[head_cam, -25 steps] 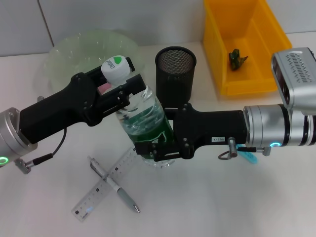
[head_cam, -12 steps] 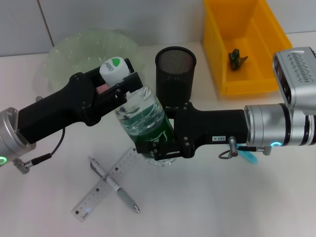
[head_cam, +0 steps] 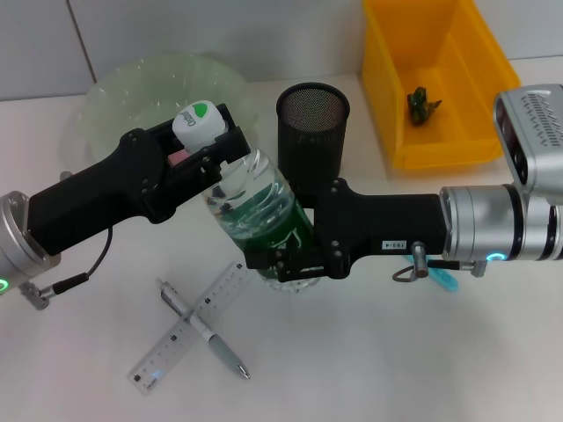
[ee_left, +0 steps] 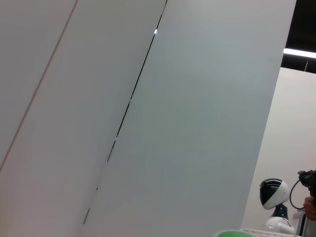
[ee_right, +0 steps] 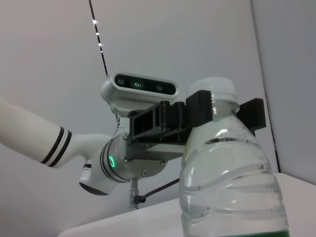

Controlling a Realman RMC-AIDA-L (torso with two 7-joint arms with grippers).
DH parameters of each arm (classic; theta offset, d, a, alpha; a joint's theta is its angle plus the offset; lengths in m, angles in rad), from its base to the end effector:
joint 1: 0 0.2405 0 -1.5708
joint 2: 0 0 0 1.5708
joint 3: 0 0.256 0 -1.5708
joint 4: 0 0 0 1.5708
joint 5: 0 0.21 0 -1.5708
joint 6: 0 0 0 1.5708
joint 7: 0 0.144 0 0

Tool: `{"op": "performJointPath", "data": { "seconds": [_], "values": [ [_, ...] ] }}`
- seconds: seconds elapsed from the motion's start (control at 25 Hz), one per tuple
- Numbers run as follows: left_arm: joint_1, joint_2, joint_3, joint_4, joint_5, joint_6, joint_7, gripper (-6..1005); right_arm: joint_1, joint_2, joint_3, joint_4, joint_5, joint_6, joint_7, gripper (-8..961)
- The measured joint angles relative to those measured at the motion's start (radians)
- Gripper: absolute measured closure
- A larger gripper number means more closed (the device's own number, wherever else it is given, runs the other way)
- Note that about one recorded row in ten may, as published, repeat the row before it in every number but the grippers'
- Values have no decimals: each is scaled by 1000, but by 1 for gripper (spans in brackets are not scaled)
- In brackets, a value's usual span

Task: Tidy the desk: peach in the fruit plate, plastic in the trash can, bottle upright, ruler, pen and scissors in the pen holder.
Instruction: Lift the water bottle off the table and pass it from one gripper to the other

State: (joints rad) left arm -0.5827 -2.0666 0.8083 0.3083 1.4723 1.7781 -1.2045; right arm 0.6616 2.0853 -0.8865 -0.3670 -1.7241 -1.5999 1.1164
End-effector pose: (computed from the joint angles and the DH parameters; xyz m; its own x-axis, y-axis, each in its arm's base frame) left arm -0.2092 0.3127 -0.0090 0.4359 0.2447 0.8661 0.3732 -0.9248 0.0735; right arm 0.2029 0.3243 -0.0505 0.7417 -0.1834 -0.6451 -0.2391 -0.9710 0.0012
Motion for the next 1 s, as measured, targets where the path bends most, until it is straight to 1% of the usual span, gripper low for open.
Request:
{"op": "performJointPath", "data": {
  "seconds": [1.0],
  "values": [
    [-6,-1,-1,1,2,-1,-11,557,3,-2,-9,2,2,13,18,140]
  ]
}}
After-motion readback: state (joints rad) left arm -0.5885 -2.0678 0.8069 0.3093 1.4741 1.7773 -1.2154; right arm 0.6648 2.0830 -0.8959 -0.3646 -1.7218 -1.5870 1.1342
